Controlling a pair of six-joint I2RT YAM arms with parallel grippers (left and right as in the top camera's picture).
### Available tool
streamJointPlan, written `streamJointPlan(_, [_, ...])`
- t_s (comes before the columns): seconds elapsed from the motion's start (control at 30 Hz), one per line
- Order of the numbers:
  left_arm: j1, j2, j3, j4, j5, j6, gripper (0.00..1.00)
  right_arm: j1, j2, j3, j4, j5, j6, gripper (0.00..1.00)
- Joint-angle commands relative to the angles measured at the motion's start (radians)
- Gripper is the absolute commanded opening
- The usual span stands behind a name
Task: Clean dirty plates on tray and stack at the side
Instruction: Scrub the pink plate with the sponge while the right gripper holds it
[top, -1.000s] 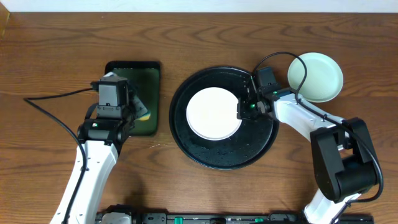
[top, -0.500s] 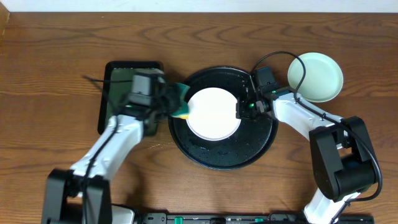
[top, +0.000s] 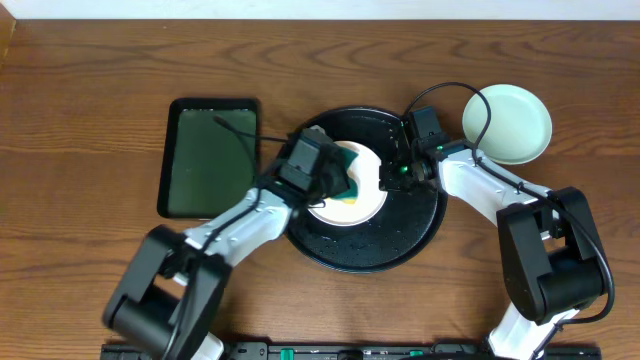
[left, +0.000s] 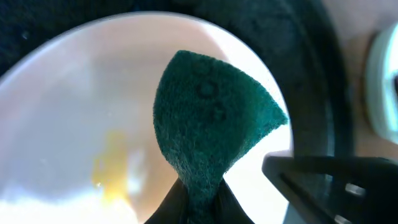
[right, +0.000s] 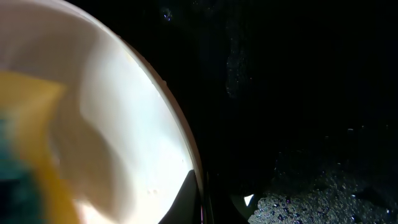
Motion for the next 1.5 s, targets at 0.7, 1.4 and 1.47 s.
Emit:
streamJointPlan(0.7, [-0.017, 0.095, -0.002, -0.171, -0.765, 0.092, 0.08, 0.003, 0.042, -0.008, -0.027, 0.072, 0.004, 0.01])
streamJointPlan(1.4, [-0.065, 0.026, -0.002, 0.044, -0.025, 0.007, 0.08, 0.003, 0.042, -0.009, -0.024, 0.072, 0.005, 0.01])
streamJointPlan(1.47, [-0.071, 0.057, -0.002, 0.055, -0.024, 0.006, 0.08, 0.003, 0.042, -0.009, -0.025, 0.072, 0.005, 0.01])
